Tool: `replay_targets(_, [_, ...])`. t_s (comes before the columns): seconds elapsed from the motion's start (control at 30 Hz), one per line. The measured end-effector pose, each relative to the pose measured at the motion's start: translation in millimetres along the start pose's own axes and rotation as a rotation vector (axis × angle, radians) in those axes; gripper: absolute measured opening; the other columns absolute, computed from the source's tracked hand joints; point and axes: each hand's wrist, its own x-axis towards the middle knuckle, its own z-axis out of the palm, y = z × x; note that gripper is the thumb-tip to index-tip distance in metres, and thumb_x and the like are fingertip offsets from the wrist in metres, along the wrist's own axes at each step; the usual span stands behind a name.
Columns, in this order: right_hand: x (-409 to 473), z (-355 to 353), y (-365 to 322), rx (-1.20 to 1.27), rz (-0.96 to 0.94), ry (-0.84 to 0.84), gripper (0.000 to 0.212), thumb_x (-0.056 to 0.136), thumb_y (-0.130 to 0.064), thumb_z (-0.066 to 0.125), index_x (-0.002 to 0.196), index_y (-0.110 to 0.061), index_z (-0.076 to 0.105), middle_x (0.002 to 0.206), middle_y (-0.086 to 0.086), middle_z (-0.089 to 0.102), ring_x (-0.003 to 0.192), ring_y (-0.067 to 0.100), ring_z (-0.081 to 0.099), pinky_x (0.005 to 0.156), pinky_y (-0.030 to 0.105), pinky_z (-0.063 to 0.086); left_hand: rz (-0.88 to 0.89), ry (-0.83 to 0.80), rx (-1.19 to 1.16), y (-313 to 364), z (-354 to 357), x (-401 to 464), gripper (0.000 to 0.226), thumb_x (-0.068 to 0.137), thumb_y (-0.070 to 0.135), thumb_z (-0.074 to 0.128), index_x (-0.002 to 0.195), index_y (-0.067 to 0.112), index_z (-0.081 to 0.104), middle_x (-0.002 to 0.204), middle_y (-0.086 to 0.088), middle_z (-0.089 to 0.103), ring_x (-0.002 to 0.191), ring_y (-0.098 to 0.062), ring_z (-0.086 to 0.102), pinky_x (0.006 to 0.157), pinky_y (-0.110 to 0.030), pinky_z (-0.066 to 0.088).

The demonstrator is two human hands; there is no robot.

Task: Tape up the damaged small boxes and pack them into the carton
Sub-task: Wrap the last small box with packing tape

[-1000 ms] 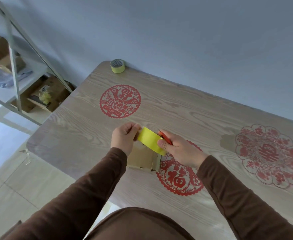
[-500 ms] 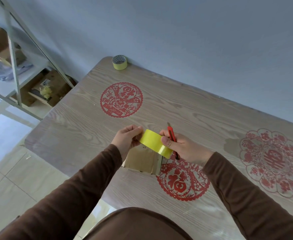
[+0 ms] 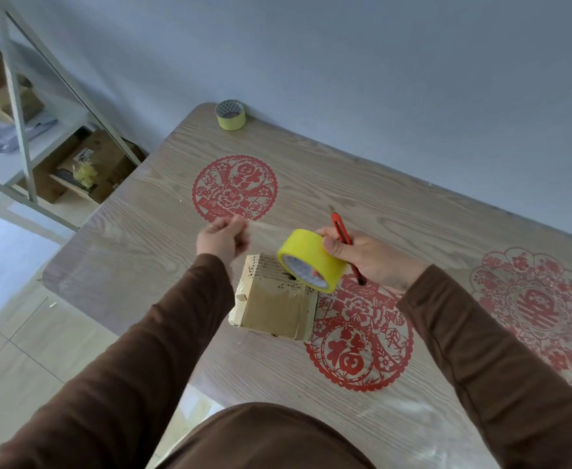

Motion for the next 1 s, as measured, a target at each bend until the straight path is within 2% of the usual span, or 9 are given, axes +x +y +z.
replay_targets(0.13, [-10.2, -21.6, 8.7, -0.113, 0.049, 0.017, 0.052, 0.093, -0.050, 0.045, 0.141, -0.032, 0.053, 0.137, -0.007, 0.057, 0.116, 0.008, 0.057, 0.083, 0.015, 0.048, 0.068, 0.098, 0.094, 1.9, -28.0, 15.6, 0.017, 0.098, 0.016, 0.063, 0.082, 0.010, 0.066, 0.072, -0.003, 0.064, 0.061, -0.012, 0.057, 0.060, -0.021, 0.055])
replay_targets(0.2, [-12.9, -25.9, 12.4, -0.218, 0.063, 0.060, 0.047, 0.096, -0.053, 0.041, 0.138, -0.035, 0.057, 0.130, -0.007, 0.061, 0.108, 0.007, 0.060, 0.083, 0.019, 0.049, 0.104, 0.060, 0.209, -11.0, -33.6, 12.6, 0.016, 0.098, 0.017, 0.064, 0.085, 0.008, 0.068, 0.072, -0.005, 0.066, 0.062, -0.013, 0.060, 0.064, -0.023, 0.058])
replay_targets(0.3, [-7.9, -20.4, 22.8, -0.426, 0.138, 0.162, 0.060, 0.090, -0.066, 0.038, 0.131, -0.030, 0.063, 0.110, 0.002, 0.070, 0.091, 0.016, 0.065, 0.083, 0.034, 0.052, 0.105, 0.051, 0.305, -34.9, -40.6, 8.8, 0.016, 0.094, 0.020, 0.070, 0.087, 0.005, 0.073, 0.075, -0.009, 0.071, 0.065, -0.016, 0.064, 0.070, -0.028, 0.060])
replay_targets(0.37, [-4.2, -11.5, 34.5, -0.552, 0.170, 0.195, 0.057, 0.094, -0.065, 0.043, 0.127, -0.025, 0.064, 0.097, 0.006, 0.071, 0.082, 0.020, 0.065, 0.075, 0.034, 0.050, 0.088, 0.078, 0.345, -50.3, -43.5, 11.0, 0.017, 0.093, 0.021, 0.072, 0.087, 0.004, 0.074, 0.074, -0.009, 0.073, 0.065, -0.018, 0.064, 0.069, -0.029, 0.061])
replay_targets(0.47, [1.0, -1.1, 49.3, -0.695, 0.173, 0.231, 0.049, 0.098, -0.062, 0.046, 0.122, -0.024, 0.064, 0.086, -0.002, 0.066, 0.074, 0.013, 0.060, 0.068, 0.032, 0.047, 0.071, 0.101, 0.394, -67.2, -42.7, 15.8, 0.017, 0.093, 0.021, 0.072, 0.083, 0.007, 0.074, 0.069, -0.005, 0.074, 0.063, -0.018, 0.064, 0.073, -0.036, 0.062])
replay_targets(0.6, [10.6, 4.0, 57.8, -0.738, 0.164, 0.293, 0.040, 0.099, -0.060, 0.045, 0.092, -0.022, 0.054, 0.074, -0.004, 0.054, 0.068, 0.014, 0.053, 0.058, 0.031, 0.037, 0.067, 0.124, 0.427, -75.7, -39.9, 25.1, 0.020, 0.094, 0.023, 0.070, 0.078, 0.011, 0.074, 0.069, -0.005, 0.074, 0.063, -0.018, 0.064, 0.078, -0.039, 0.062])
replay_targets(0.67, [14.3, 4.6, 60.6, -0.764, 0.167, 0.306, 0.037, 0.100, -0.059, 0.045, 0.087, -0.024, 0.050, 0.071, -0.005, 0.051, 0.063, 0.012, 0.049, 0.055, 0.030, 0.033, 0.059, 0.125, 0.445, -77.6, -38.4, 30.1, 0.021, 0.094, 0.024, 0.070, 0.077, 0.011, 0.074, 0.070, -0.006, 0.074, 0.063, -0.017, 0.064, 0.079, -0.039, 0.062])
replay_targets(0.77, [19.1, 6.0, 66.6, -0.807, 0.185, 0.313, 0.038, 0.100, -0.059, 0.044, 0.087, -0.024, 0.050, 0.070, -0.005, 0.050, 0.061, 0.012, 0.047, 0.056, 0.031, 0.034, 0.037, 0.120, 0.499, -84.2, -40.1, 36.7, 0.024, 0.093, 0.028, 0.070, 0.075, 0.012, 0.074, 0.069, -0.004, 0.074, 0.062, -0.015, 0.063, 0.079, -0.040, 0.062])
replay_targets(1.0, [38.8, 16.4, 82.6, -0.789, 0.232, 0.285, 0.038, 0.101, -0.058, 0.041, 0.092, -0.022, 0.052, 0.075, -0.005, 0.054, 0.069, 0.015, 0.053, 0.061, 0.033, 0.039, 0.015, 0.075, 0.711, -101.9, -33.7, 43.2, 0.033, 0.094, 0.040, 0.065, 0.072, 0.016, 0.069, 0.065, -0.001, 0.070, 0.060, -0.017, 0.060, 0.071, -0.039, 0.059])
